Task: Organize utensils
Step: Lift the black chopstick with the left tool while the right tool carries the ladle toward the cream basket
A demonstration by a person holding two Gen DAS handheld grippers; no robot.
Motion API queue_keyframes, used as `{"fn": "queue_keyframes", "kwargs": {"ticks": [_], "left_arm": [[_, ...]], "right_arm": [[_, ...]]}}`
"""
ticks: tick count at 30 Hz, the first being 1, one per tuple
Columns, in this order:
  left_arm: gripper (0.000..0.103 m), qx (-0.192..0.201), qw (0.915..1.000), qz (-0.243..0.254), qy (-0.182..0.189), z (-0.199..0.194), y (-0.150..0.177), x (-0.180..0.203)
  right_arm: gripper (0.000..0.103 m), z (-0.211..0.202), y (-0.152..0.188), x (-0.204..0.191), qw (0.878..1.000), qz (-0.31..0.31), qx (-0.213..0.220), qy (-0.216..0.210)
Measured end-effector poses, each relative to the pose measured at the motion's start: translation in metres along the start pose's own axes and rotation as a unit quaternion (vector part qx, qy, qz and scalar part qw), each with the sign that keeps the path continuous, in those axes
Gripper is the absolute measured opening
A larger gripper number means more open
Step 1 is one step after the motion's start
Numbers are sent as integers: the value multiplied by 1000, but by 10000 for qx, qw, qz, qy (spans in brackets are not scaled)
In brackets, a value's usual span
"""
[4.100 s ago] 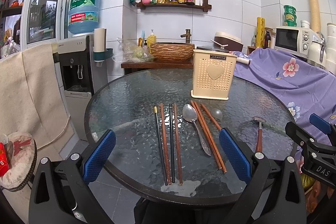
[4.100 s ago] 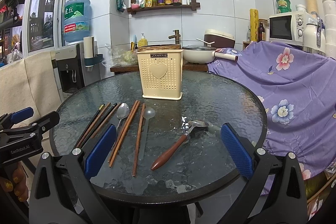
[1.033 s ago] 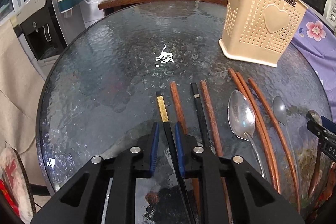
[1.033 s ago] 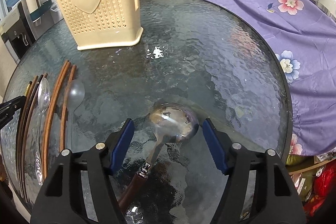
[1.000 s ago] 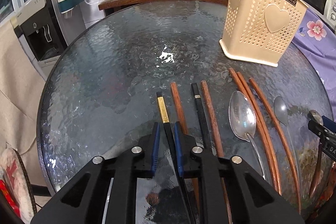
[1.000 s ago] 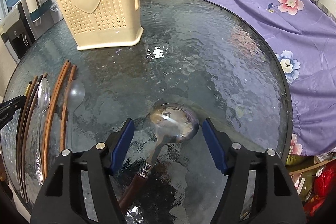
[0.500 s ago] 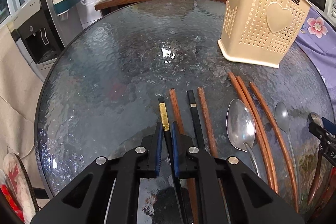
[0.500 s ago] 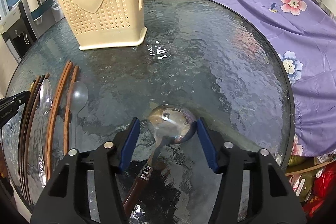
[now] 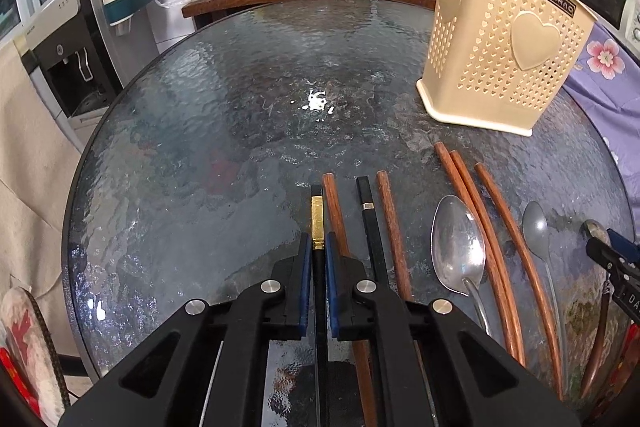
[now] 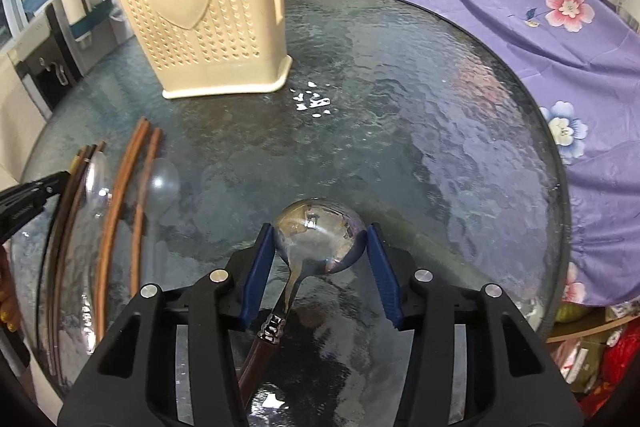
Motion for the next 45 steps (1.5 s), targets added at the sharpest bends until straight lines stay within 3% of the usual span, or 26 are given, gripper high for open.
{"fn": "queue_keyframes", "kwargs": {"ticks": [12,22,33,45], "left_arm": [[7,659,9978,12,76,-48,-7,4],[7,1189,9927,34,196,-90,-10,12],[7,1686,9854,102,232,-132,-15,18],[7,2016,9790,192,244,-152,-22,31]], "right_arm": [[48,-45,-10,0,9952,-300,910,-220],[48,-88,-16,0,9843,-572,1628,-365],[48,-116,-21,2,9786,-696,1846,-580],[47,-131,-28,-1,9725,-863,2088,-563]]}}
Point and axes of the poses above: each gripper's, at about its wrist camera, not at the fingertips, and z roughly the way its jaws point, x to its right, y to its underside, the point moved 2 cm from there along z, roughly the way its jaws point, and after that the axes turned 14 degrees about y, right-handed, at the moved point
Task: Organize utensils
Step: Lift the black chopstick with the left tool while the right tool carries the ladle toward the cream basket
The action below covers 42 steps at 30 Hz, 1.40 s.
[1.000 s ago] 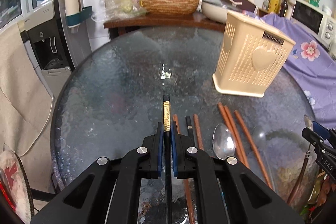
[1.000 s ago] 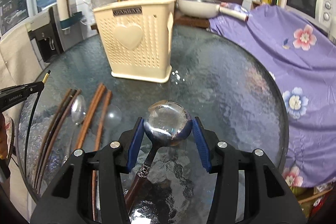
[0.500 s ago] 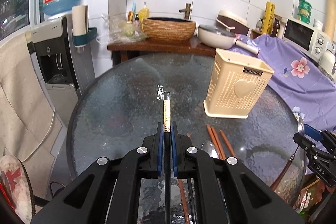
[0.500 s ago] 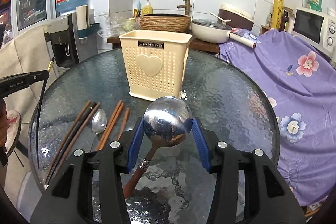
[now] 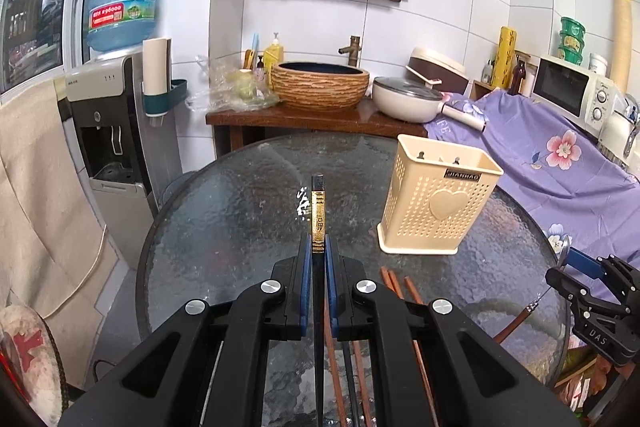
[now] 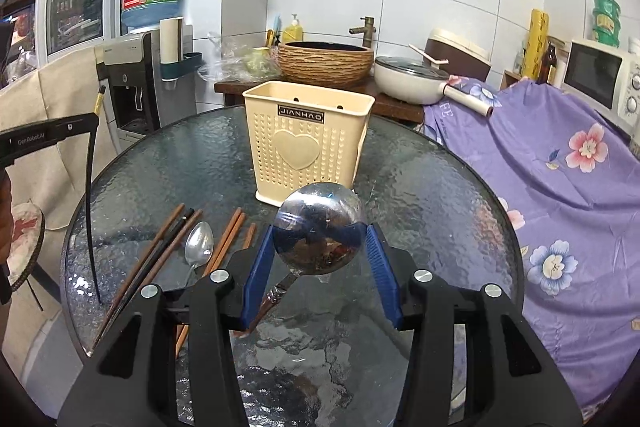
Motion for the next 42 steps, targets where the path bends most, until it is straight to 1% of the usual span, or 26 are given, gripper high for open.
{"fn": "queue_keyframes", "kwargs": {"ticks": [6,11,14,16,19,23,26,29,32,34,38,42], "left_arm": [[7,123,9998,132,-13,-2,-12,7],[7,183,9996,232,1,-2,-19,13],[7,222,9993,287,12,-2,-24,16],[7,256,9992,298,20,-3,-27,18],[7,319,9988,358,46,-4,-36,21],[7,349,9985,397,103,-3,-47,25],[7,401,9978,494,202,-4,-62,33],[7,471,9967,537,390,-4,-81,43],[7,565,9952,532,602,-4,-102,53],[7,694,9935,535,733,-5,-119,62],[7,886,9903,359,1010,2,-151,74],[7,1094,9872,394,1092,11,-176,88]], "right_arm": [[47,-2,-10,0,9999,-81,96,-22],[47,-1,-19,1,9999,-115,76,-91],[47,-1,-24,2,9997,-185,126,-59],[47,-2,-29,4,9997,-179,119,-128],[47,-1,-34,5,9996,-159,95,-216],[47,1,-42,6,9995,-186,131,-226],[47,1,-51,6,9992,-209,161,-294],[47,-1,-68,8,9988,-270,304,-259],[47,-6,-91,12,9978,-323,557,-141],[47,-8,-109,16,9968,-348,719,-31],[47,-4,-144,22,9952,-301,922,151],[47,2,-174,30,9929,-233,1107,364]]}}
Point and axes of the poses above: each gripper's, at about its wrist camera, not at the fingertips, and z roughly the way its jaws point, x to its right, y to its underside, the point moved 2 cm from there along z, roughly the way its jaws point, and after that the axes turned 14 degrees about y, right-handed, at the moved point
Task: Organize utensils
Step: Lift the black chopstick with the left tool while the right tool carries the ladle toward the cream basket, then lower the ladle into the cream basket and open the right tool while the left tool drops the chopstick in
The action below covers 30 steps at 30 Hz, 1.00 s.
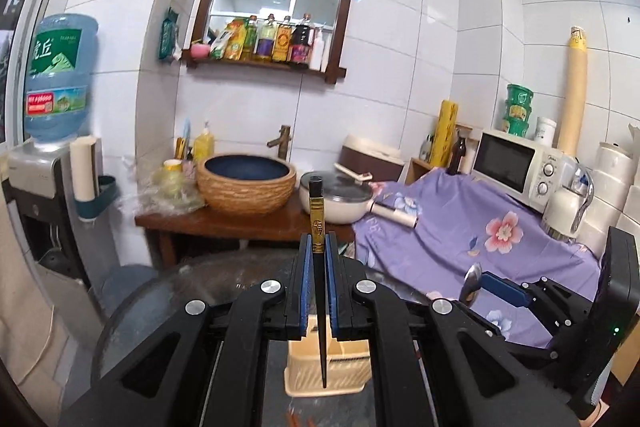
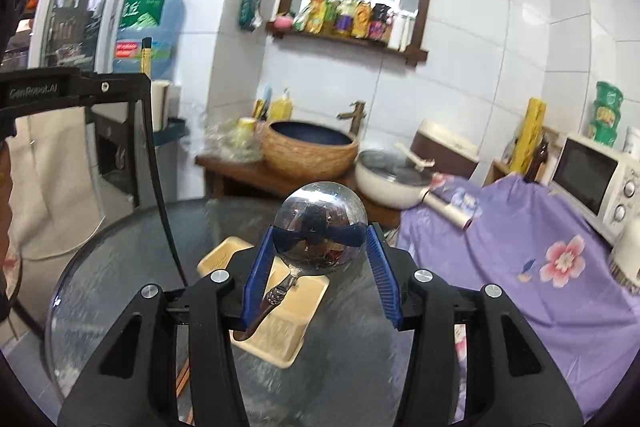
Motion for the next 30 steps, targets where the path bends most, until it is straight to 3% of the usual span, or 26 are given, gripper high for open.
{"fn": "queue_keyframes", "kwargs": {"ticks": [8,19,30], "left_arm": [[7,205,9996,67,-170,46,-7,-6],[7,-99,9995,-210,-237,95,46,-32],[7,-583,9973,-350,-273,111,88,-49]], "right_arm": [[47,50,-18,0,9994,-131,-43,326],[47,101,38,-26,9981,-441,-377,215],[48,108,76,-52,9958,-743,-539,-33]]}}
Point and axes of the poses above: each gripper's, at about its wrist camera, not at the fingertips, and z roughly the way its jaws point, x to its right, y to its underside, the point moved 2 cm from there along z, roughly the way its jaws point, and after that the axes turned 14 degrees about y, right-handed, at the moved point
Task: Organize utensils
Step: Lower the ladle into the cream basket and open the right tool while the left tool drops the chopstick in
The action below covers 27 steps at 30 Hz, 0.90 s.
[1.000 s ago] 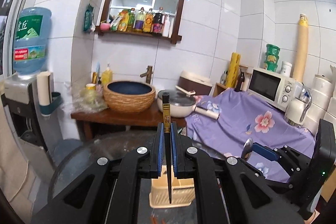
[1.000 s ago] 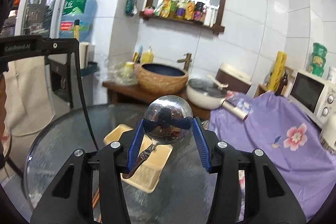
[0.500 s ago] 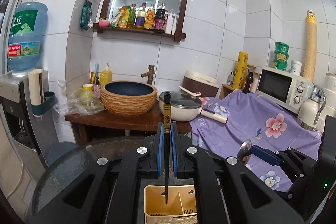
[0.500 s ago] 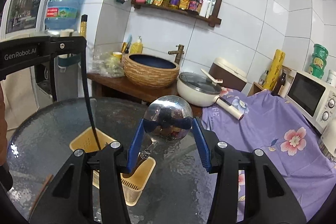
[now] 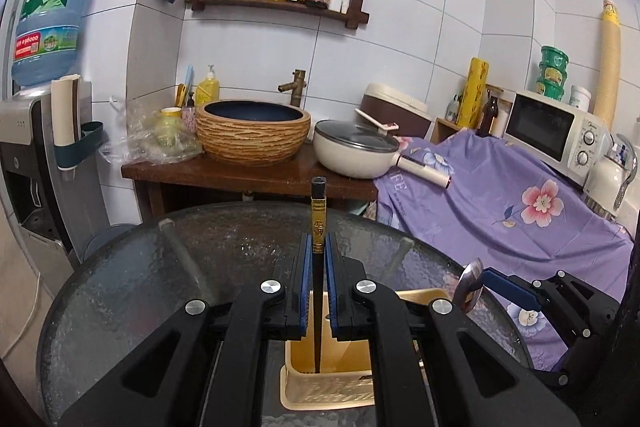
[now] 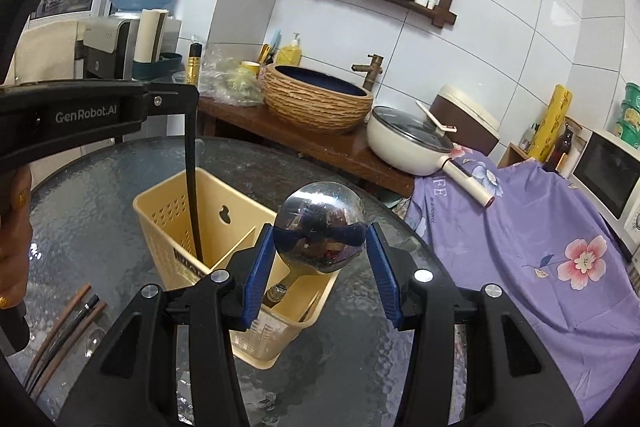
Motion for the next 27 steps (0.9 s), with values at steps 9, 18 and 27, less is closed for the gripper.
{"fn": "queue_keyframes", "kwargs": {"ticks": [9,18,27], "left_arm": [[7,-190,9998,-35,-27,10,13,-8],[18,-172,9999,-9,-9,5,9,-6],[74,490,9987,155,-40,-53,1,4]], "right_arm": [[48,3,4,-3,10000,-31,-23,-35],[66,-8,5,-1,9997,-8,249,-27],[76,-38,8,18,9982,401,436,-32]]}}
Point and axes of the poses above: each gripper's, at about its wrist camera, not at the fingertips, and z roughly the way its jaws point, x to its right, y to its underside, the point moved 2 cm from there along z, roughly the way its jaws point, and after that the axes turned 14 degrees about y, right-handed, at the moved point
